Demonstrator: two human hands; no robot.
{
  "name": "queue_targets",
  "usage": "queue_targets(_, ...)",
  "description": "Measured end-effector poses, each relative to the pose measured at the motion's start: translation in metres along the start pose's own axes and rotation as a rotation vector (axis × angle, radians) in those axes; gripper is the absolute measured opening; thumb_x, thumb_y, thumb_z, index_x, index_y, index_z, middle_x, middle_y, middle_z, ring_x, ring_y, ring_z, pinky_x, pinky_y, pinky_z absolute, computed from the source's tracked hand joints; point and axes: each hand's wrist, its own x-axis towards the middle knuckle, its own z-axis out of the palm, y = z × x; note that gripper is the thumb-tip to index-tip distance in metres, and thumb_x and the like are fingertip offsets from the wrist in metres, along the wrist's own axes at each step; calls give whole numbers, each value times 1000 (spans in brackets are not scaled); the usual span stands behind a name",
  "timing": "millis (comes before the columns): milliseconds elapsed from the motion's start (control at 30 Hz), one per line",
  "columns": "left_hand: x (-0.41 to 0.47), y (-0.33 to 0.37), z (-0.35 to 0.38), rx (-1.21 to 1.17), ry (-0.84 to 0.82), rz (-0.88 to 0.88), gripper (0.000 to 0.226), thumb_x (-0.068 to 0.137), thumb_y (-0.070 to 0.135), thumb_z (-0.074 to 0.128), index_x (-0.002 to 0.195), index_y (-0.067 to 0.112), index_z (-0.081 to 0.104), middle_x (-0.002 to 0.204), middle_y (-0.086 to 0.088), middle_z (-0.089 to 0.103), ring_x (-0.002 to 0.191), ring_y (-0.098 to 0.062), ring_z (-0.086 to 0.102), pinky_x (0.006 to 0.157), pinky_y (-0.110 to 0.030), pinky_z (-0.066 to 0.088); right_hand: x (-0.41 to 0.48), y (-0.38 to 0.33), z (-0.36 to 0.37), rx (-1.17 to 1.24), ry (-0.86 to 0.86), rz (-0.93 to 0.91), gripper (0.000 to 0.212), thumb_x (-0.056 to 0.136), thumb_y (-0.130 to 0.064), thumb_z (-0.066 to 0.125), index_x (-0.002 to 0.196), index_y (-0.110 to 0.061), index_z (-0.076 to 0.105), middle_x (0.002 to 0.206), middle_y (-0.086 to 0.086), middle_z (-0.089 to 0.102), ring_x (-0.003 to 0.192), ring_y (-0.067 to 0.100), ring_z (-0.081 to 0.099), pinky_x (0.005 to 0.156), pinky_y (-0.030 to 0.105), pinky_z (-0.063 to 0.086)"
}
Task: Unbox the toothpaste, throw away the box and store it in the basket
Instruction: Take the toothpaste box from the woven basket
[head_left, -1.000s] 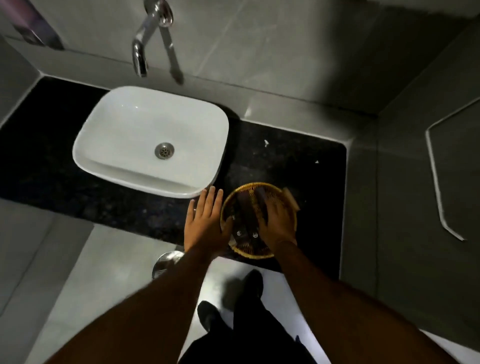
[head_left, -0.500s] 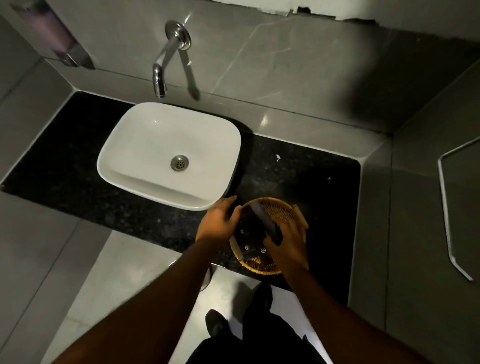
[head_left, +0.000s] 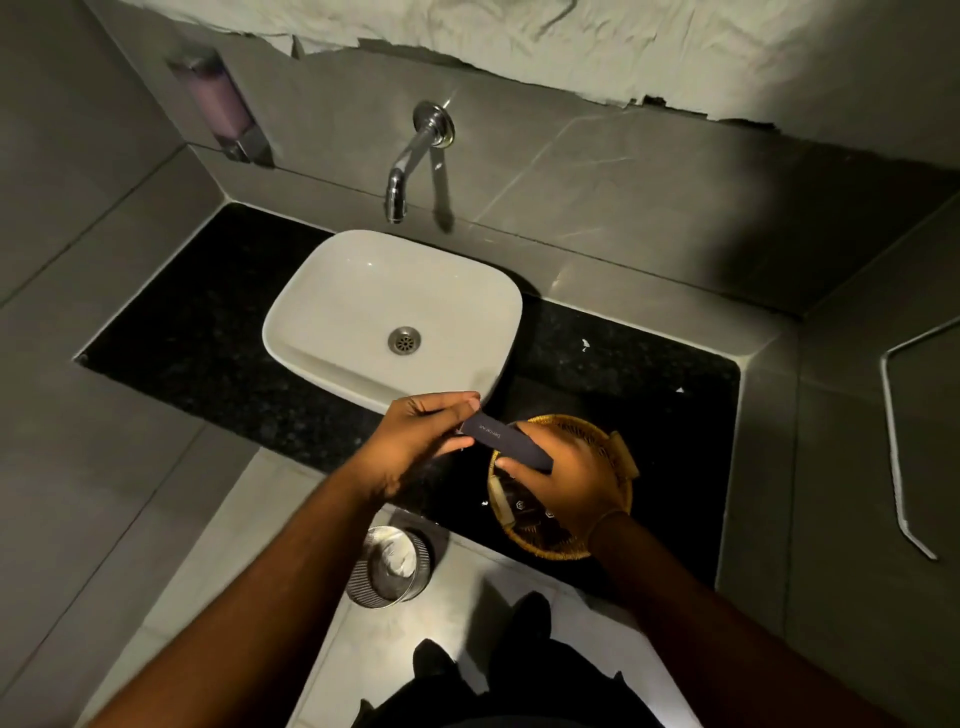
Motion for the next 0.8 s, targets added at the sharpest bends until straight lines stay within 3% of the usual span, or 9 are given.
queue_targets(133,-19,-3,-20,-16,-31,-17,33,73,20,92,105,10,89,112,-23,84,94,-23,86,85,-28,68,2,-13,-11,-107,33,-114,39,90,-62,66,120,-38,66,96,-15,74,92,2,65,73,16,52)
queue_targets(233,-26,-7,-30,132,49,-7,24,80,17,93,102,10,90,105,-24,85,89,-23,85,84,-29,69,-2,-17,-16,-218,38,-172,40,87,-64,66,118,-38,65,95,-15,73,88,4,64,64,8,42)
queue_targets(400,-36,-10,-33,249,131,58,13,85,9,92,96,4,88,86,-15,85,79,-20,79,88,-39,66,-6,-19,-13,-235,-7,-188,46,88,-68,62,122,-38,63,94,-14,73,81,9,70,63,33,59)
queue_targets(567,-43,-11,-33,216,166,5,22,81,11,96,99,3,88,90,-15,85,80,-21,78,83,-32,70,-12,-21,-11,-198,-32,-197,52,88,-67,62,128,-34,64,104,-11,76,89,12,72,69,38,62)
queue_targets(633,-46,-12,-34,222,166,-6,11,80,10,96,88,11,89,87,-13,85,76,-20,78,81,-32,69,-15,-22,-11,-225,-38,-209,51,88,-68,60,127,-35,64,103,-12,75,88,12,71,68,38,62)
queue_targets(733,-50,-14,-32,282,181,36,24,83,2,92,68,18,85,78,-11,81,75,-27,73,85,-41,65,-16,-28,-10,-268,-70,-221,47,89,-67,59,125,-37,63,103,-13,73,88,11,70,69,36,62)
queue_targets(800,-51,-16,-30,307,185,93,17,85,-5,87,79,10,81,87,-17,78,84,-31,71,93,-49,61,-16,-30,-8,-263,-94,-189,46,89,-65,62,125,-37,63,103,-13,73,90,11,70,70,37,62)
